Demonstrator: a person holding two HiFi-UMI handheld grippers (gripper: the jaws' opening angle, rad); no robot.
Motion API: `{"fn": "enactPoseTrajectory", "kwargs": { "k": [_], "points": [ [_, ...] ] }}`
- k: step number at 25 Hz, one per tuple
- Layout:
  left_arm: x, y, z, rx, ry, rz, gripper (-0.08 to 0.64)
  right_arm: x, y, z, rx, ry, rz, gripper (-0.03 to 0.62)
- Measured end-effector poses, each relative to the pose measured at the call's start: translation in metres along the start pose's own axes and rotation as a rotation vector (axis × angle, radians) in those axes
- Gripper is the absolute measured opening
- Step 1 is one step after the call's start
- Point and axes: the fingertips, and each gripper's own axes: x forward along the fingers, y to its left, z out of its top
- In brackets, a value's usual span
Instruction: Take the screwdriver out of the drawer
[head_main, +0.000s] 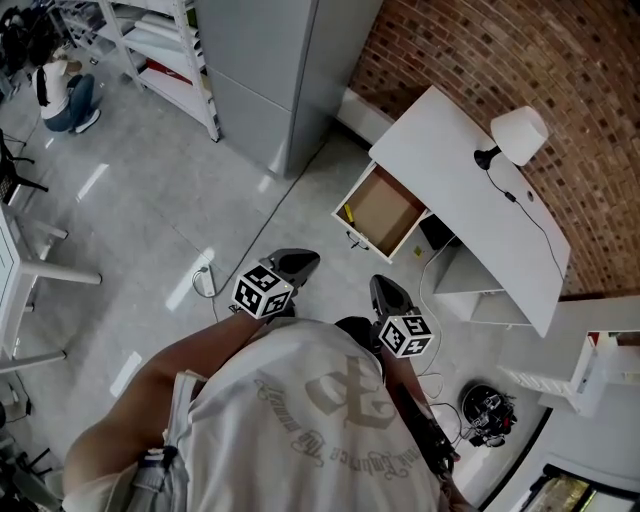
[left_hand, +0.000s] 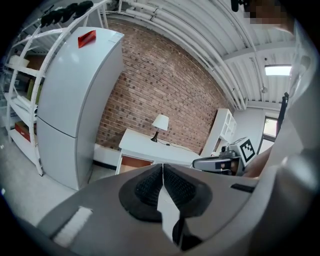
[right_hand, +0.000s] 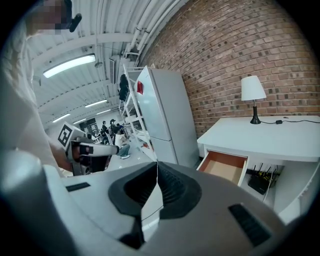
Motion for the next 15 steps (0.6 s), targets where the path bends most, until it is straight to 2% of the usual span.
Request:
{"fn": "enactPoseTrajectory", "kwargs": {
  "k": [8, 15],
  "points": [
    [0.001, 0.010, 0.001, -0.009, -0.007, 0.009, 0.012, 0.008, -0.008, 0.000, 0.010, 0.009, -0.013, 0.008],
    [-0.002, 0.030, -0.007, -0.044, 0.006, 0.066, 0.012, 0.034, -0.015, -0.004, 0.024, 0.037, 0.024, 0.006]
  ]
}}
